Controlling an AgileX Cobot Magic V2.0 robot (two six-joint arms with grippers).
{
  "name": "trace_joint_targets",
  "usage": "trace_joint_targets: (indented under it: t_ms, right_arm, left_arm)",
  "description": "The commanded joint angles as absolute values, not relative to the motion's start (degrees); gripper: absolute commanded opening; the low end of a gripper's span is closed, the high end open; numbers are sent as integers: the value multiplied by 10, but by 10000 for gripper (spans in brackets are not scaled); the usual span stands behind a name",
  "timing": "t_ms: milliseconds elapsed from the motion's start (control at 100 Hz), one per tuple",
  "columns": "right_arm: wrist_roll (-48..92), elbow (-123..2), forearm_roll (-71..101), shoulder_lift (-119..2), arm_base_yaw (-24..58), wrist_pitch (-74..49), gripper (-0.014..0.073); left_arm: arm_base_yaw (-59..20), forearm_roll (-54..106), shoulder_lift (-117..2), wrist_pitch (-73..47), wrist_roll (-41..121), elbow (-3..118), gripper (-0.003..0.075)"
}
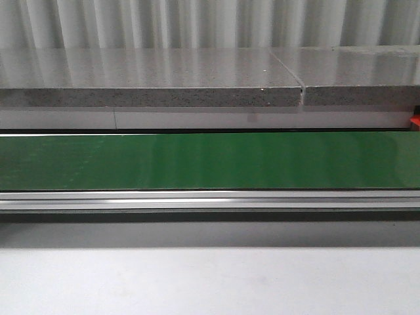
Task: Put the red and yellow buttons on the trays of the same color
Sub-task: 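Lift the red button onto the green belt and open the left gripper, then grasp a yellow push-button on the table with the left gripper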
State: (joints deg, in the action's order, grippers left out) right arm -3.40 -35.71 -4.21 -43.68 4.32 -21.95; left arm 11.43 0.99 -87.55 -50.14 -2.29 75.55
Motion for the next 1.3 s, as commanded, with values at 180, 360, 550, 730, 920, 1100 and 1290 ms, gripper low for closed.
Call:
trace_joint_targets:
  t_ms: [180, 360, 550, 730, 920, 1100, 1290]
  right_arm:
    - [-31, -377, -50, -431, 44, -184, -92]
    - [-31, -377, -50, -431, 44, -184, -92]
    - [-31, -377, -50, -431, 44, -184, -92]
    - [-31, -377, -50, -431, 44, -184, -92]
    - [-31, -377, -50, -431, 44, -184, -92]
    - [-31, -377, -50, -431, 44, -184, -92]
    - [-31, -377, -50, -431, 44, -184, -92]
  left_arm:
    - [234, 15, -874, -488, -26, 773, 639]
    - [261, 17, -928, -488, -26, 773, 639]
    - [266, 15, -982, -480, -26, 773, 639]
    - [266, 16, -1011, -456, -26, 775, 639]
    - [266, 16, -1030, -431, -26, 775, 639]
    - [266, 16, -1048, -420, -26, 775, 639]
    - [266, 16, -1057, -414, -26, 775, 636]
